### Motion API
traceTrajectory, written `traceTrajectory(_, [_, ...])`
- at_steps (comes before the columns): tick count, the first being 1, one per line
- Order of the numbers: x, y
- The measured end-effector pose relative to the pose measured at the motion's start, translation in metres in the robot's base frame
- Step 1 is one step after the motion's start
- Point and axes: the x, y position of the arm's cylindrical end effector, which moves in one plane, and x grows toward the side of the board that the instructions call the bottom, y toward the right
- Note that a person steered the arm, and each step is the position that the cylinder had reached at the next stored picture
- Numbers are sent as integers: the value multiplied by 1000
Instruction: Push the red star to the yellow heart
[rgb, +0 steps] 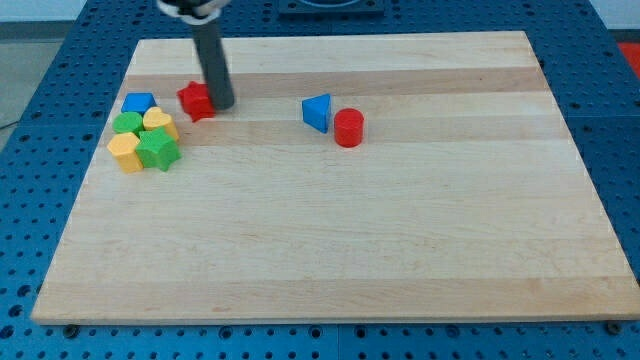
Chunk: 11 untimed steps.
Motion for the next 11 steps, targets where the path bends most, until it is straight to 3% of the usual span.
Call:
traceTrajectory(1, [5, -24])
traceTrajectory(2, [-3, -8])
traceTrajectory(3, [-38, -9])
traceTrajectory(4, [-48, -37])
traceTrajectory(6, [-4, -41])
traceTrajectory(7, [-6, -41])
traceTrajectory(8, [-13, -13])
traceTrajectory(11, [-18, 223])
